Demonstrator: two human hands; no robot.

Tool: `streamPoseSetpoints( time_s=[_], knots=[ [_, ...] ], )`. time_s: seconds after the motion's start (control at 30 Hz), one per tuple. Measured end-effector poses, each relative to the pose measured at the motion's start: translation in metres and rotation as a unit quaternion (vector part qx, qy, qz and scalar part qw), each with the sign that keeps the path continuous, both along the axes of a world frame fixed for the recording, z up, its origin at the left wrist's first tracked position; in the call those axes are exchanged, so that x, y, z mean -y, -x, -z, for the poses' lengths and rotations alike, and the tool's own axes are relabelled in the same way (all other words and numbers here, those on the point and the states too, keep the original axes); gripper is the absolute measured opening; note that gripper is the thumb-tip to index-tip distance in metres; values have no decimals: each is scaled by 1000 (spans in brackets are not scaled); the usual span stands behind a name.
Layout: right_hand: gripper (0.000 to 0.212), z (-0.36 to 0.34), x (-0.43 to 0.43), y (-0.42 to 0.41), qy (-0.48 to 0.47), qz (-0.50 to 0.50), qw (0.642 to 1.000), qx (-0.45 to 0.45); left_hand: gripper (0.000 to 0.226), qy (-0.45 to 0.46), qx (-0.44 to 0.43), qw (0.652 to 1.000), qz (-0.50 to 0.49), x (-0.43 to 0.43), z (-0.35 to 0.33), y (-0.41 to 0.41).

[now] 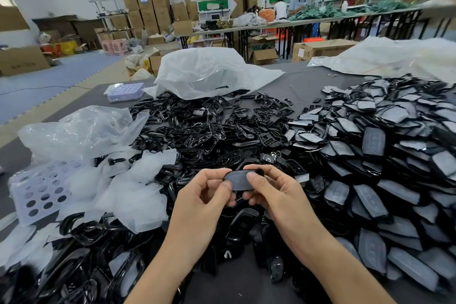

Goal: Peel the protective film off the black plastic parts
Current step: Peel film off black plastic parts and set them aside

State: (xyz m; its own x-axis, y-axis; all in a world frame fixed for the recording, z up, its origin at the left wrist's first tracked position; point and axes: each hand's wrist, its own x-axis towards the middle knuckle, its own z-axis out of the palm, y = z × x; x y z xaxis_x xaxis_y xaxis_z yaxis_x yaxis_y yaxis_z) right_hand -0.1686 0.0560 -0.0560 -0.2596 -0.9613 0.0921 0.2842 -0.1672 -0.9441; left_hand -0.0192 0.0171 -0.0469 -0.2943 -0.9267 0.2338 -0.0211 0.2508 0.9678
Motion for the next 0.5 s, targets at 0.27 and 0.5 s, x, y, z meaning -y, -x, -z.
streamPoseSetpoints(
  time_s=[0.27, 0.5],
  knots=[
    [13, 0, -1, -7, 10, -14, 1000, 26, 13, -7, -17, 1000, 1, -2, 0, 1],
    [10, -2, -3, -3, 20, 2, 1000, 1, 12, -2, -13, 1000, 6, -4, -2, 2]
  ],
)
